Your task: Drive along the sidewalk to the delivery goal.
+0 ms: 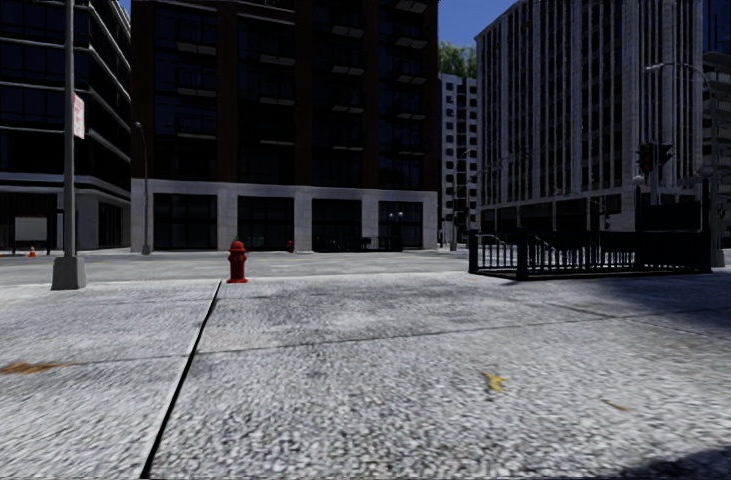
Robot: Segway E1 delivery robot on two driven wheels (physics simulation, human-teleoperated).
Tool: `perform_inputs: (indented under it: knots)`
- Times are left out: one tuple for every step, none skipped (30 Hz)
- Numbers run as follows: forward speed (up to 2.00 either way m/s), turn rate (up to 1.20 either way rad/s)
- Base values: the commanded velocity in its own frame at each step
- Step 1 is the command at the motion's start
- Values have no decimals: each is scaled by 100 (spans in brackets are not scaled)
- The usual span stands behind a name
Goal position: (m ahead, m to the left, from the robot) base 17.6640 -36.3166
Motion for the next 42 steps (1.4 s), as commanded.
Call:
perform_inputs:
  knots:
    - [200, -42]
    - [200, -42]
    - [200, -42]
    - [200, -42]
    - [200, -42]
    - [200, -42]
    - [200, -42]
    - [200, -42]
    - [200, -42]
    - [200, -45]
    - [200, -45]
    - [200, -50]
    - [200, -51]
    - [200, -51]
    - [200, -51]
    - [200, -51]
    - [200, -51]
    - [200, -51]
    - [200, -51]
    - [200, -51]
    - [200, -51]
    - [200, -49]
    - [200, -48]
    - [200, -47]
    - [200, -47]
    - [200, -47]
    - [200, -47]
    - [200, -47]
    - [200, -47]
    - [200, -47]
    - [200, -47]
    - [200, -47]
    - [200, -47]
    - [200, -47]
    - [200, -47]
    - [200, -47]
    - [200, -47]
    - [200, -47]
    - [200, -47]
    - [200, -47]
    - [200, -47]
    - [200, -47]
